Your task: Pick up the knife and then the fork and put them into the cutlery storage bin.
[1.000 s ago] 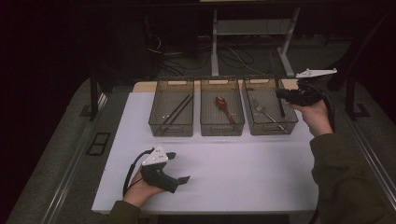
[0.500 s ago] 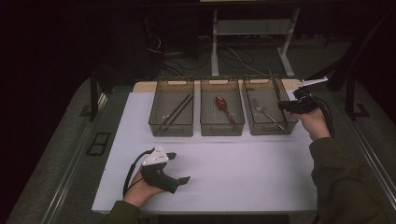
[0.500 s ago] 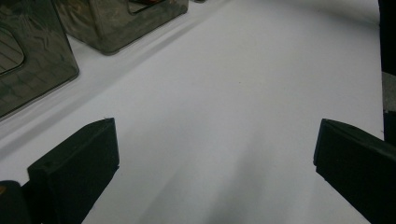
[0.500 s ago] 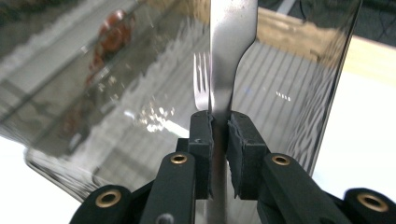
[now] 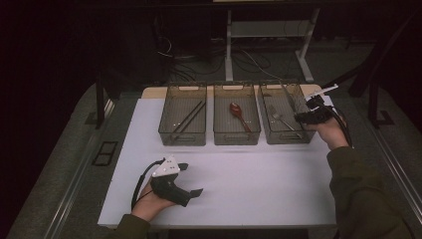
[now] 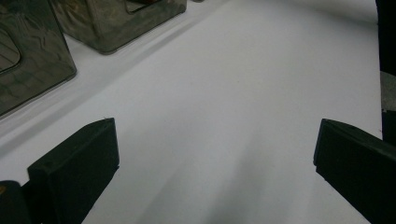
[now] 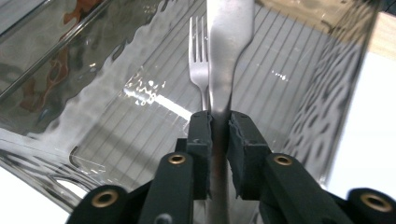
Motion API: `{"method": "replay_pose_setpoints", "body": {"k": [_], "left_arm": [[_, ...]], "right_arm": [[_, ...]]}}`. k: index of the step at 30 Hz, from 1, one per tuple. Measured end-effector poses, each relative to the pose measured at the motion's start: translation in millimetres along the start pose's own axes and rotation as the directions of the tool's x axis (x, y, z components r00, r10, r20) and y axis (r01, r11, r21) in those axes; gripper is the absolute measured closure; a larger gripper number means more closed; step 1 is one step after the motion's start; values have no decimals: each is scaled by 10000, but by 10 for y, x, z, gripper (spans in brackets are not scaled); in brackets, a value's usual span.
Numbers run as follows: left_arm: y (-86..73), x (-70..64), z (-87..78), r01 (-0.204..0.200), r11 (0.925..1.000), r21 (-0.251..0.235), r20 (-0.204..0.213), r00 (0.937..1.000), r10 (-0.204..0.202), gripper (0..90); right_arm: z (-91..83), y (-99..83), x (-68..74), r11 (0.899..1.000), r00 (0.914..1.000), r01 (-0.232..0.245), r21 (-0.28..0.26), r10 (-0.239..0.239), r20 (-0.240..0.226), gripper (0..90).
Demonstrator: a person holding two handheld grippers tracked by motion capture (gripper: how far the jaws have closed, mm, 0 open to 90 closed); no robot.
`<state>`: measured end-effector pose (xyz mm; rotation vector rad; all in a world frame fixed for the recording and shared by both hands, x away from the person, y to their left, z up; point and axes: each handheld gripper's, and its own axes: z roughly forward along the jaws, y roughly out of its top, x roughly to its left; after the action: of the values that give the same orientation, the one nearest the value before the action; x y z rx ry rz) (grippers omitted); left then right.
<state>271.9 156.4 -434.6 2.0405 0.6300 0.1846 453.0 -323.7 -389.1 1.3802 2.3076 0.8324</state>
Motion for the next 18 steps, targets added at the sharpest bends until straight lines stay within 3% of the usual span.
{"method": "replay_pose_setpoints", "body": {"k": [8, 14, 18], "left_arm": [[0, 1, -2, -1, 10000, -8, 3, 10000, 1, 0], [-3, 9, -2, -12, 10000, 65, -15, 10000, 12, 0], [-7, 26, 0, 50, 10000, 22, -71, 10000, -49, 0]], "right_arm": [[7, 14, 37, 9996, 9991, -179, -208, 171, -381, 596], [-69, 20, 38, 9946, 9954, -636, -824, 573, -769, 432], [-139, -2, 35, 9875, 9917, -936, -1270, 812, -993, 375]]}}
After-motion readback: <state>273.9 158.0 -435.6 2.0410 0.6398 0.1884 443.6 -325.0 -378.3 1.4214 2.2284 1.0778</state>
